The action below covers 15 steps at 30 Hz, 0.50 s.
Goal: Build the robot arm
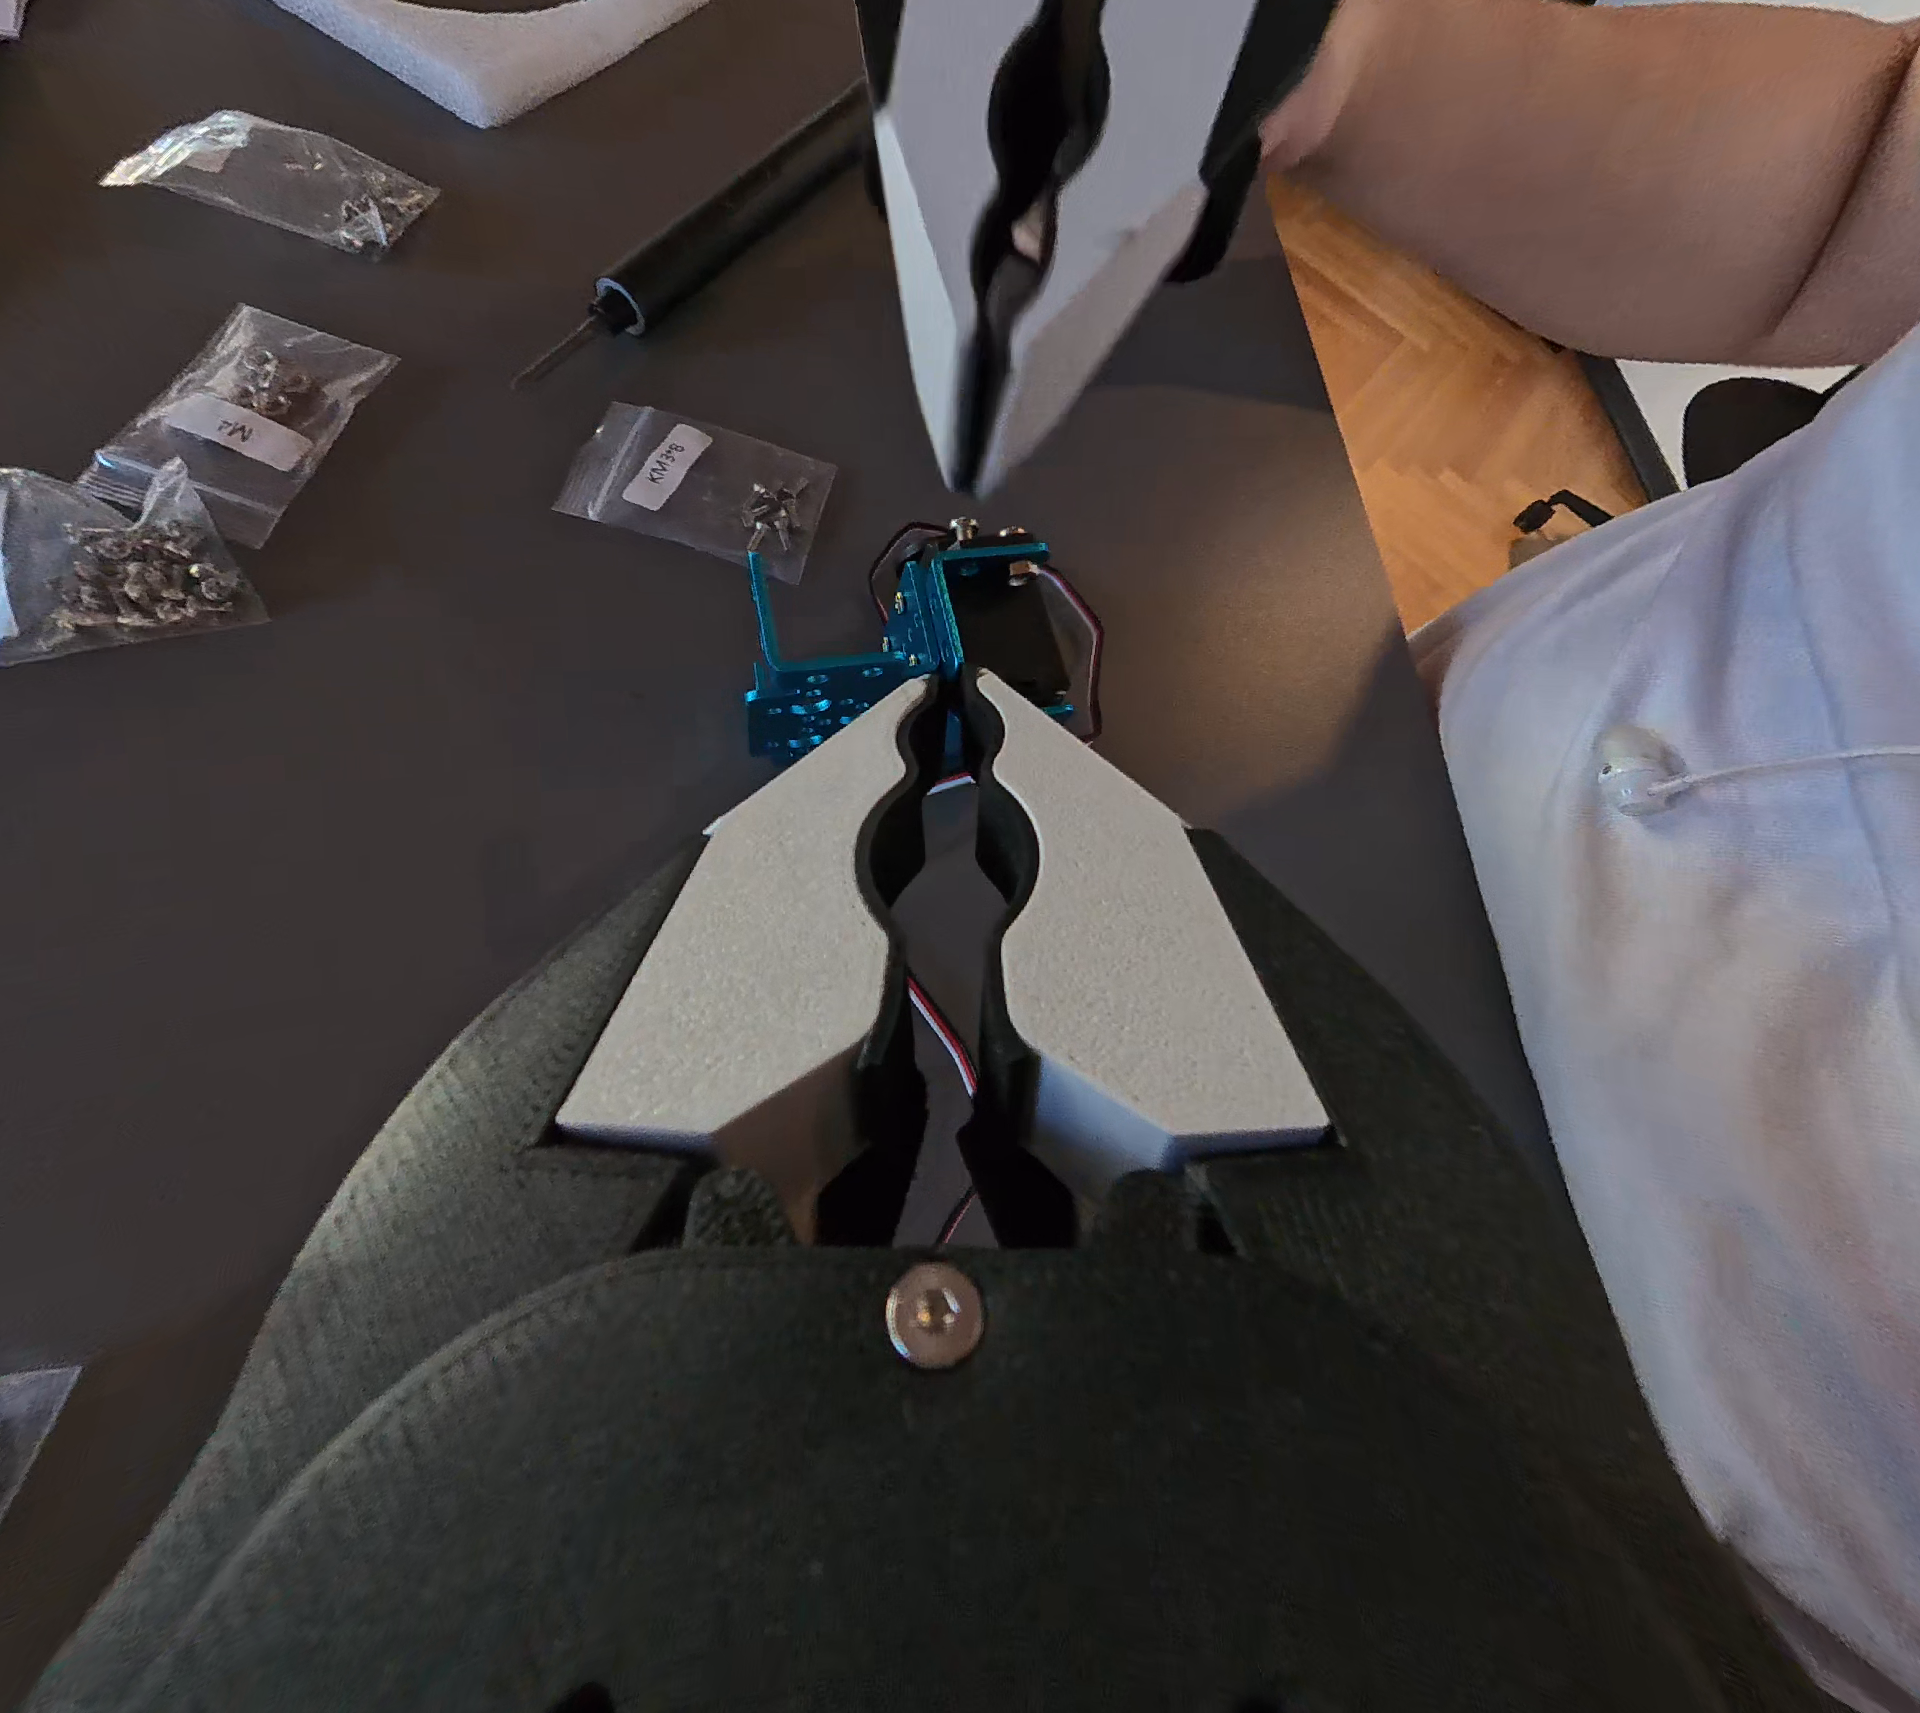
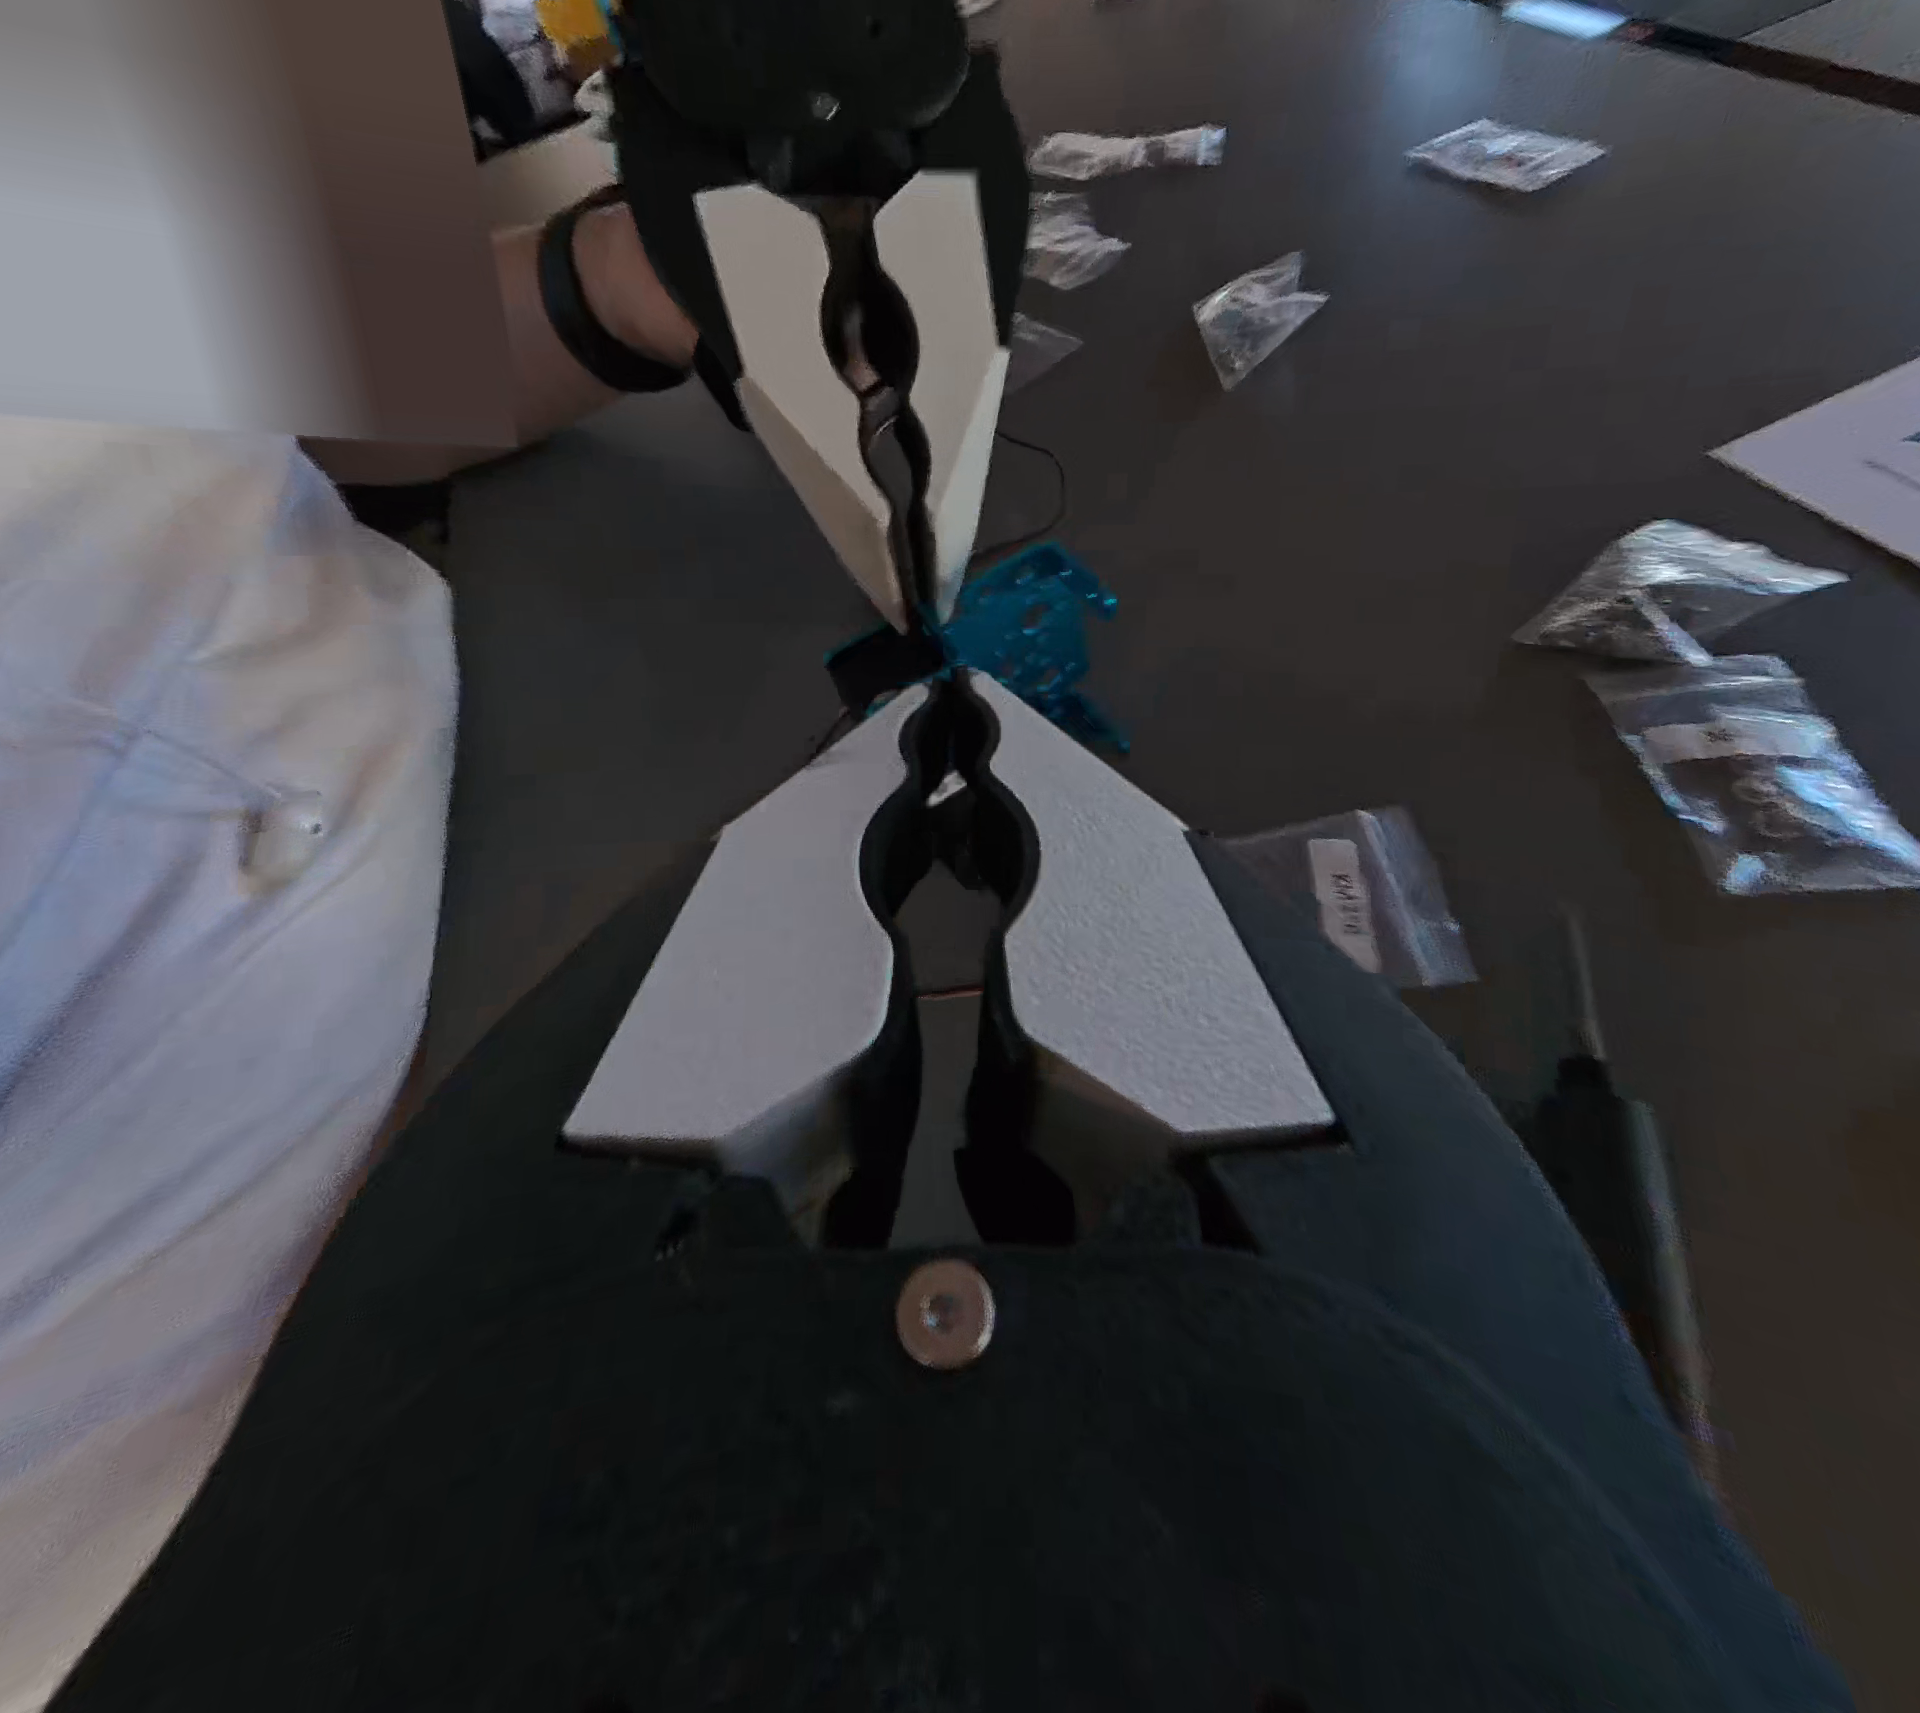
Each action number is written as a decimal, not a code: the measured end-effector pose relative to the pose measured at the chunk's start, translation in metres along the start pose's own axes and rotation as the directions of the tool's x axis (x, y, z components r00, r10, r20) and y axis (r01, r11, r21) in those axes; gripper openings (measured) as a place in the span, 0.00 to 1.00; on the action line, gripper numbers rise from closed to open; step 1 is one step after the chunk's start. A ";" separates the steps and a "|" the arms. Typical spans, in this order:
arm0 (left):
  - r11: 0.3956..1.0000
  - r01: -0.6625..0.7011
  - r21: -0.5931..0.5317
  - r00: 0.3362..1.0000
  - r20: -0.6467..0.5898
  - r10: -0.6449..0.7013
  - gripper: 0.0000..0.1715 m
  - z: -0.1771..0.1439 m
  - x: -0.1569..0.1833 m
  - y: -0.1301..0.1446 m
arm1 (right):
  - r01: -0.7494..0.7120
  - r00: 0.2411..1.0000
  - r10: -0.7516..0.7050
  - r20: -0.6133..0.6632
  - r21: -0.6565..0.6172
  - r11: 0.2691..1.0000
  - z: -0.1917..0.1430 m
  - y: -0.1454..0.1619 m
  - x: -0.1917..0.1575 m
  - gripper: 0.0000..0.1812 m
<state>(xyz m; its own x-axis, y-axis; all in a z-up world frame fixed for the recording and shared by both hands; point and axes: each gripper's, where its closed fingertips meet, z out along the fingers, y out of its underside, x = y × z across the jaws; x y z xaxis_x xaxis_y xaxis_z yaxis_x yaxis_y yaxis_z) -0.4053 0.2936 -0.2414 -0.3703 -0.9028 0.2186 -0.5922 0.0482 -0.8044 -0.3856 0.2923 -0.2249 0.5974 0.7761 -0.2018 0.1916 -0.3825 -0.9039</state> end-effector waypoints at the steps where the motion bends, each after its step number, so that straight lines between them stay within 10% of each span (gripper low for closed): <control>1: 1.000 -0.001 -0.003 1.000 0.002 0.001 0.01 0.000 0.000 0.000 | 0.010 1.000 -0.009 0.008 -0.054 0.999 0.006 0.009 -0.003 0.02; 15: 1.000 -0.003 0.013 1.000 -0.012 0.003 0.01 0.003 0.006 -0.002 | -0.065 0.997 0.065 -0.037 0.005 0.998 0.003 0.007 0.004 0.01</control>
<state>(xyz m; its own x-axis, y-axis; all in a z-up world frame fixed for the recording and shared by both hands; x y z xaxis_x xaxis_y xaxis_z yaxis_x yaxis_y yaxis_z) -0.4043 0.2864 -0.2405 -0.3803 -0.8977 0.2226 -0.5819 0.0452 -0.8120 -0.3846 0.2944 -0.2329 0.6372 0.7305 -0.2457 0.1488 -0.4294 -0.8908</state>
